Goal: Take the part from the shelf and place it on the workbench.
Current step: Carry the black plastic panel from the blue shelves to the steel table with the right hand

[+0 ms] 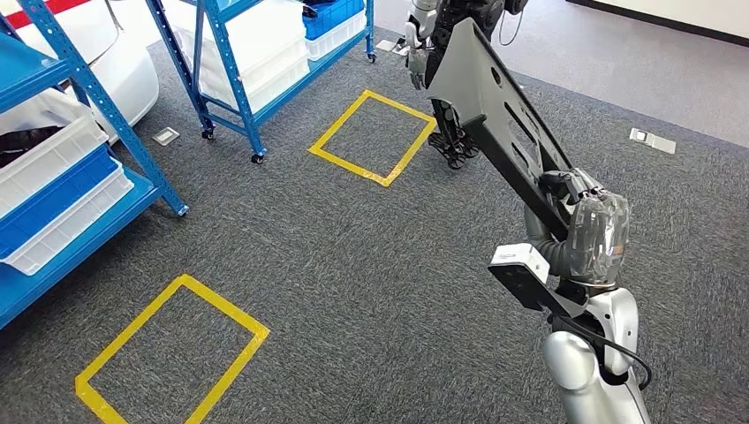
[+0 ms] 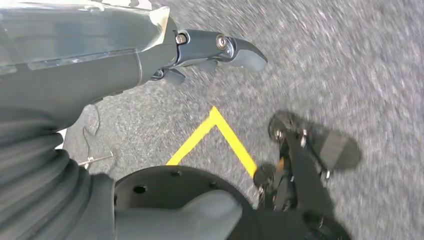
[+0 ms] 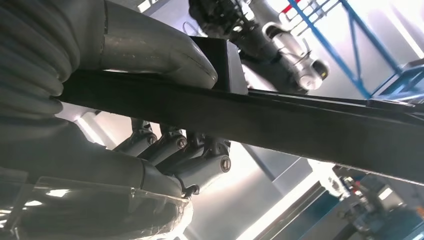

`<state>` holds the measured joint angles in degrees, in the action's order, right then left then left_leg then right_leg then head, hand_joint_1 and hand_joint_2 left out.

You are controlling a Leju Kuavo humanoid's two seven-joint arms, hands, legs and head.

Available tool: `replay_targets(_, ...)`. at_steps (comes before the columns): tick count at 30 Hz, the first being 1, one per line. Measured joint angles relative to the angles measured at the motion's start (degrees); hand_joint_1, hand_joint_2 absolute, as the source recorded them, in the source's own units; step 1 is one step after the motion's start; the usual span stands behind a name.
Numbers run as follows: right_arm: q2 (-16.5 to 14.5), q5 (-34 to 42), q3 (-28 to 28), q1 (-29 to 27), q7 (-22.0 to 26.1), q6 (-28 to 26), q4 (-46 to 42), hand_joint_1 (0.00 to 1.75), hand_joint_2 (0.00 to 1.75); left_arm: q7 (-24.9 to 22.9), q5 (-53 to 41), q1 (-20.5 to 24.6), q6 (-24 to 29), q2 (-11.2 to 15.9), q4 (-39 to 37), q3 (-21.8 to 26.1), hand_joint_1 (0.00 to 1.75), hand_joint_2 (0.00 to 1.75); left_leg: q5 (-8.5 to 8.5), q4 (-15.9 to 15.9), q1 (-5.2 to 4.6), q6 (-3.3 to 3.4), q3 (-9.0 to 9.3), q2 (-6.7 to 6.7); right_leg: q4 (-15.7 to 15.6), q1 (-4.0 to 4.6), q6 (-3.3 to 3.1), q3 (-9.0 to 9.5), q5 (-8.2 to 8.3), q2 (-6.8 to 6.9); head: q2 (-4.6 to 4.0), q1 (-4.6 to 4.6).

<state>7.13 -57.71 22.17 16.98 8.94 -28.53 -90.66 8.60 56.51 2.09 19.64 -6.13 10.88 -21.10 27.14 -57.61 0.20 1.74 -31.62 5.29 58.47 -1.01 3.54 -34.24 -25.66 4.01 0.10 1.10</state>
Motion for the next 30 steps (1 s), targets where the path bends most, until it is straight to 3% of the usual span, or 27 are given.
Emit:
replay_targets(1, 0.1, 0.1, -0.2, 0.0, 0.0, -0.1, 0.0, 1.75, 1.75, -0.3, 0.1, 0.3, 1.5, -0.3, 0.0, 0.0, 0.00, 1.75, 0.10, 0.0, -0.14, -0.27, 0.10, 0.45, -0.9, 0.16, -0.40, 0.46, 0.14, 0.41, -0.01, 0.06)
replay_targets(3, 0.4, 0.2, -0.7, 0.1, -0.1, -0.2, 0.0, 1.75, 1.75, -0.8, 0.2, 0.8, 3.3, -1.0, -0.1, 0.0, 0.00, 1.75, 0.19, 0.1, -0.10, -0.87, 0.31, 1.42, -0.9, 0.26, -1.20, 0.24, 0.45, -0.95, -0.01, 0.17)
replay_targets(4, 0.6, 0.2, -0.9, 0.1, -0.1, -0.3, 0.0, 1.75, 1.75, -0.9, 0.2, 1.0, 3.7, -1.3, -0.1, 0.0, 0.00, 1.75, 0.51, -0.1, 0.07, -1.21, 0.34, 1.01, -1.1, 0.15, -1.52, 0.19, 0.62, -1.66, -0.02, 0.25)
replay_targets(6, 0.8, 0.3, -1.3, 0.1, -0.2, -0.4, 0.0, 1.75, 1.75, -1.1, -0.1, 1.2, 3.8, -1.7, 0.0, 0.0, 0.00, 1.75, 2.92, -3.3, 0.39, -1.76, -0.88, -1.80, -1.2, -0.17, -2.26, 0.21, 0.94, -3.05, -0.02, 0.50)
replay_targets(8, 0.8, 0.3, -1.5, 0.1, -0.2, -0.5, 0.0, 1.75, 1.75, -1.1, -0.4, 1.2, 3.8, -1.8, 0.0, 0.0, 0.00, 1.75, 6.91, -10.9, 0.49, -1.92, -4.33, -4.70, -1.2, -0.11, -2.72, 0.12, 1.07, -4.40, -0.01, 0.76)
replay_targets(9, 0.8, 0.2, -1.5, 0.1, -0.2, -0.5, 0.0, 1.75, 1.75, -1.1, -0.6, 1.2, 3.8, -1.8, 0.0, 0.0, 0.00, 1.75, 8.26, -14.6, 0.47, -1.89, -6.18, -5.17, -1.2, 0.01, -2.84, 0.07, 1.10, -5.18, -0.01, 0.80)
replay_targets(10, 0.8, 0.2, -1.6, 0.0, -0.2, -0.5, 0.0, 1.75, 1.75, -1.0, -0.7, 1.2, 3.8, -1.8, 0.0, 0.0, 0.00, 1.75, 8.55, -16.7, 0.45, -1.79, -7.37, -5.36, -1.2, 0.14, -2.89, 0.06, 1.13, -6.01, -0.01, 0.83)
replay_targets(11, 0.8, 0.0, -1.7, -0.2, -0.2, -0.5, 0.0, 1.75, 1.75, -0.6, -1.0, 1.1, 4.1, -1.7, 0.0, -0.1, 0.00, 1.75, 7.66, -16.6, 0.43, -1.59, -7.50, -5.48, -1.2, 0.24, -2.92, 0.08, 1.16, -6.87, -0.02, 0.84)
replay_targets(12, 0.8, -0.3, -1.8, -0.3, -0.2, -0.5, 0.0, 1.75, 1.75, 0.2, -1.3, 1.1, 4.5, -1.7, 0.0, -0.1, 0.00, 1.75, 5.79, -14.1, 0.41, -1.31, -6.45, -5.75, -1.2, 0.29, -2.91, 0.14, 1.17, -7.70, -0.02, 0.84)
replay_targets(14, 0.8, -0.9, -2.2, -0.7, -0.2, -0.5, -0.1, 1.75, 1.75, 2.8, -1.8, 1.0, 4.9, -1.5, 0.0, -0.3, 0.00, 1.75, 1.64, -5.9, 0.40, -0.61, -2.66, -8.06, -1.0, 0.40, -2.83, 0.20, 1.19, -9.14, -0.01, 0.84)
replay_targets(16, 0.8, -1.2, -2.6, -0.9, -0.1, -0.5, -0.2, 1.75, 1.75, 4.5, -1.8, 1.1, 3.5, -1.2, 0.0, -0.3, 0.00, 1.75, 0.04, -1.0, 0.27, -0.22, -0.42, -9.81, -0.9, 0.42, -2.55, -0.09, 1.32, -10.28, -0.01, 0.82)
replay_targets(19, 0.8, -1.3, -2.8, -1.3, 0.0, -0.5, -0.3, 1.75, 1.75, 5.1, -1.3, 1.2, -0.4, -0.9, 0.2, -0.3, 0.00, 1.75, -0.29, 0.0, 0.02, 0.30, -0.14, -8.24, -1.0, 0.14, -1.67, -0.88, 1.75, -11.60, -0.01, 0.82)
replay_targets(21, 0.8, -1.3, -3.0, -1.3, 0.2, -0.5, -0.4, 1.75, 1.75, 5.2, -1.3, 1.3, -1.3, -0.8, 0.2, -0.3, 0.00, 1.75, -0.81, 0.7, 0.21, 0.85, 0.07, -6.76, 1.6, 0.35, -1.58, -2.52, 0.49, -9.28, -0.01, 0.63)
replay_targets(23, 0.7, -1.1, -3.0, -1.1, 0.4, -0.5, -0.3, 1.75, 1.75, 5.1, -1.4, 1.4, -1.5, -0.8, 0.2, -0.3, 0.00, 1.75, -0.93, 0.9, 0.19, 1.13, 0.07, -5.24, 8.6, 0.41, -1.79, -6.03, -2.59, -5.96, -0.02, 0.38)
replay_targets(25, 0.7, -0.8, -2.9, -1.1, 0.6, -0.5, -0.1, 1.75, 1.75, 4.5, -1.5, 1.4, -1.9, -0.6, 0.2, -0.3, 0.00, 1.75, -0.86, 0.9, 0.11, 1.16, -0.05, -3.63, 14.9, 0.05, -1.43, -9.05, -4.69, -4.82, -0.02, 0.24)
replay_targets(26, 0.6, -0.7, -2.9, -1.1, 0.6, -0.5, 0.0, 1.75, 1.75, 4.1, -1.5, 1.4, -2.1, -0.6, 0.2, -0.3, 0.00, 1.75, -0.80, 0.9, 0.11, 1.09, -0.07, -2.86, 15.2, -0.18, -0.98, -9.10, -4.58, -4.53, -0.02, 0.17)
replay_targets(27, 0.6, -0.6, -2.8, -1.1, 0.6, -0.5, 0.1, 1.75, 1.75, 3.6, -1.5, 1.4, -2.2, -0.6, 0.2, -0.3, 0.00, 1.75, -0.71, 0.9, 0.14, 0.96, -0.02, -2.16, 13.0, -0.43, -0.39, -7.83, -3.61, -4.13, -0.02, 0.13)
replay_targets(28, 0.6, -0.5, -2.8, -1.0, 0.6, -0.5, 0.2, 1.75, 1.75, 3.1, -1.4, 1.4, -2.2, -0.6, 0.2, -0.3, 0.00, 1.75, -0.57, 0.8, 0.16, 0.75, 0.10, -1.50, 8.9, -0.63, 0.21, -5.50, -2.15, -3.23, -0.02, 0.09)
replay_targets(30, 0.6, -0.5, -2.7, -0.8, 0.6, -0.5, 0.2, 1.75, 1.75, 2.3, -1.3, 1.4, -2.3, -0.5, 0.2, -0.3, 0.00, 1.75, -0.14, 0.7, -0.04, 0.12, 0.34, -0.41, 1.4, -0.61, 0.59, -1.17, -0.01, -0.92, -0.01, 0.09)
